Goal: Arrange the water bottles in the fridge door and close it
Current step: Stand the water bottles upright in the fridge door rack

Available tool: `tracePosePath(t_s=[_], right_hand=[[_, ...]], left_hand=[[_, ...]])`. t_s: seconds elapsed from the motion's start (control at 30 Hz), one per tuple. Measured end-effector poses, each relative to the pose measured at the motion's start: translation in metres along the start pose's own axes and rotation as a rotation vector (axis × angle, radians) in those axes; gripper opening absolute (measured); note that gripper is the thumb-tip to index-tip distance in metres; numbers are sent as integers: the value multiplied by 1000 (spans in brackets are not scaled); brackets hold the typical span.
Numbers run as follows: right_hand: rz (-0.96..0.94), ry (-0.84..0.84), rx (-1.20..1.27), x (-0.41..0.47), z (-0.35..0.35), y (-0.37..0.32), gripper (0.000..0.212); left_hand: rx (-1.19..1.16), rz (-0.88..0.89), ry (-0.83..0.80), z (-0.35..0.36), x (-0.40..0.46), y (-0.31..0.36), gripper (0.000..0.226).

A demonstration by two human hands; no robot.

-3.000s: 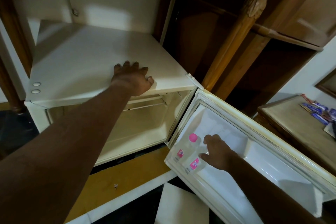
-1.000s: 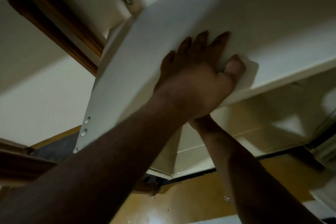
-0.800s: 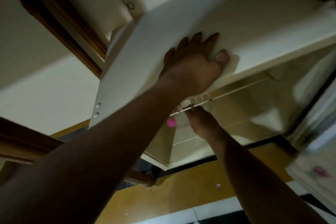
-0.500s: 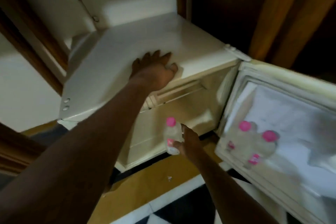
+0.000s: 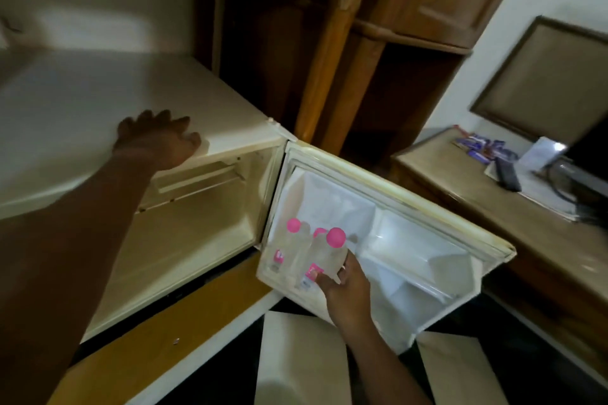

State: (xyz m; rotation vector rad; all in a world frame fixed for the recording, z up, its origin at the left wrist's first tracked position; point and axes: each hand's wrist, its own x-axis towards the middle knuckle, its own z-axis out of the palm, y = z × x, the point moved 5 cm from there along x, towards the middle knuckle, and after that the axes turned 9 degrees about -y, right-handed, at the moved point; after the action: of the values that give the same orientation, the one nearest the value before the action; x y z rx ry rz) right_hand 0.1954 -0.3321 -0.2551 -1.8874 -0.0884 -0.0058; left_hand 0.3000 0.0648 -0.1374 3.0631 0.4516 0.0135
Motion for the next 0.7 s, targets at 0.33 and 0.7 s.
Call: tracePosePath(t_s=[0.33, 0.7], right_hand=[[113, 156, -95, 21, 6, 53, 51], [306, -29, -4, 46, -4, 102, 47]], left_hand=[[-1, 3, -11, 4, 0, -3, 70], [-9, -8, -23, 4, 2, 0, 71]])
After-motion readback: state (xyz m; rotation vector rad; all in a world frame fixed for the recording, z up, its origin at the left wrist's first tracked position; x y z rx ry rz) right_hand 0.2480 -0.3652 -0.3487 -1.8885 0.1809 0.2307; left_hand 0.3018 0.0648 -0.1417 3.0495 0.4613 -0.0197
